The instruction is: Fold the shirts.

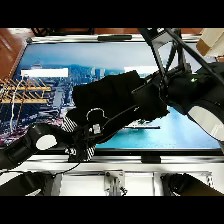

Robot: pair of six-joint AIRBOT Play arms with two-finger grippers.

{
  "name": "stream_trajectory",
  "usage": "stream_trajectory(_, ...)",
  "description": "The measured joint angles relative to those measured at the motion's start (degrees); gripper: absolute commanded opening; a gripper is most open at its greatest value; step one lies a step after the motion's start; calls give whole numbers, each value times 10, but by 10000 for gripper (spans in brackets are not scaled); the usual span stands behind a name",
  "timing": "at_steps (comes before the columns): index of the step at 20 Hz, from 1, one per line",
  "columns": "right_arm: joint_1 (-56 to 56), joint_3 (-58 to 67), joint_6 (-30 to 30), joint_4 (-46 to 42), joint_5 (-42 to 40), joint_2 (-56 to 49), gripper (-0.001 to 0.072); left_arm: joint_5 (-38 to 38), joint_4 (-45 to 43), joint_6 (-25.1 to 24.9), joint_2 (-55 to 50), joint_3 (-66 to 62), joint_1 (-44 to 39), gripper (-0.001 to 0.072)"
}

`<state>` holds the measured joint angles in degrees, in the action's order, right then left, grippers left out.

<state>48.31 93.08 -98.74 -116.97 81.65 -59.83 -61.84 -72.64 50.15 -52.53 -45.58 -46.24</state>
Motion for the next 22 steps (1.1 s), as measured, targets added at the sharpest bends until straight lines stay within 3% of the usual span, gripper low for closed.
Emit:
stream_trajectory(8,0,0,-3,-11,-23,0,61,-34,-151,16,-1,-32,35,45)
stream_trajectory(16,-1,3,4,95,-165,0,60,25,-39,19,-58,-36,57,45)
stream_trajectory(22,-1,5,-8,189,-178,0,61,60,0,26,-76,-46,55,44)
